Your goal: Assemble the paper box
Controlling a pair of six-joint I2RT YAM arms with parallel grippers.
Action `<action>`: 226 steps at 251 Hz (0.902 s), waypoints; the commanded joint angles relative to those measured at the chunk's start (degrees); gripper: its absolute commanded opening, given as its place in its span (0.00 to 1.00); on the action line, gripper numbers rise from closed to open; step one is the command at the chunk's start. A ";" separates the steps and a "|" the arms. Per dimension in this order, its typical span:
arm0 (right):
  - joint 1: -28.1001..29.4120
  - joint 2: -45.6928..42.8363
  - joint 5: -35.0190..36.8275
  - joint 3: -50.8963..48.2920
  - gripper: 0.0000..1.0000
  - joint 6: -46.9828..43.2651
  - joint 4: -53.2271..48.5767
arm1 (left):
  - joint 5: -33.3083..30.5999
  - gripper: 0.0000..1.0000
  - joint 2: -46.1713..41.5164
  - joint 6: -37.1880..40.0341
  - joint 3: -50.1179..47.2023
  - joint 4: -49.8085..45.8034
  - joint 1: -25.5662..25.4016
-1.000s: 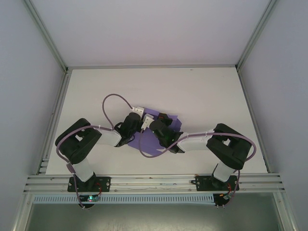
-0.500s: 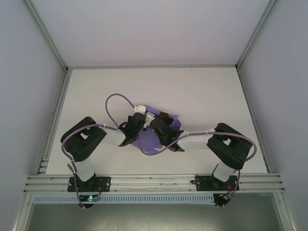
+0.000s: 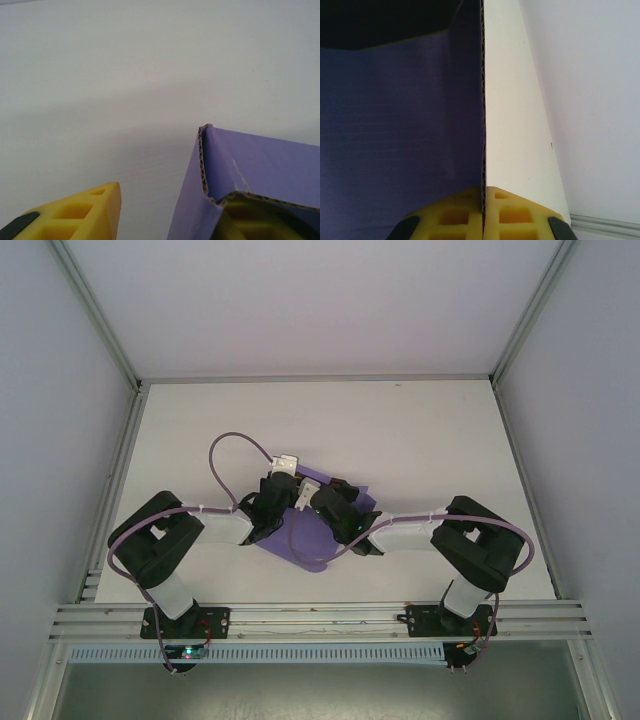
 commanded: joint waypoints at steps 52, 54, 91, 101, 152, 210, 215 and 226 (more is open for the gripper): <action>0.25 -0.95 -3.31 -0.59 0.00 0.21 -3.11 | -3.34 0.00 2.50 2.95 1.80 -0.35 1.58; 0.23 -1.04 -3.42 -0.54 0.00 0.30 -3.18 | -3.32 0.00 2.54 2.98 1.77 -0.12 1.56; -0.25 -3.77 -4.07 -0.13 0.14 3.07 -3.05 | -4.51 0.00 2.15 3.22 0.00 3.27 1.58; -0.33 -5.14 -4.18 -0.24 0.23 4.17 -3.01 | -4.79 0.00 1.88 3.16 -0.33 3.44 1.60; -0.66 -18.99 -8.94 -2.82 0.85 13.18 -8.05 | -5.08 0.00 -0.42 1.43 -0.37 1.38 1.58; -9.83 -34.94 -15.35 -5.42 0.98 24.77 -12.38 | -3.39 0.00 -5.16 0.15 -3.00 1.36 1.58; -11.49 -35.43 -15.78 -5.25 0.99 26.51 -13.34 | -3.39 0.00 -5.54 0.32 -3.01 0.86 1.58; -15.61 -35.95 -17.01 -4.03 0.99 30.33 -16.21 | -3.46 0.00 -6.48 0.09 -3.09 -0.15 1.56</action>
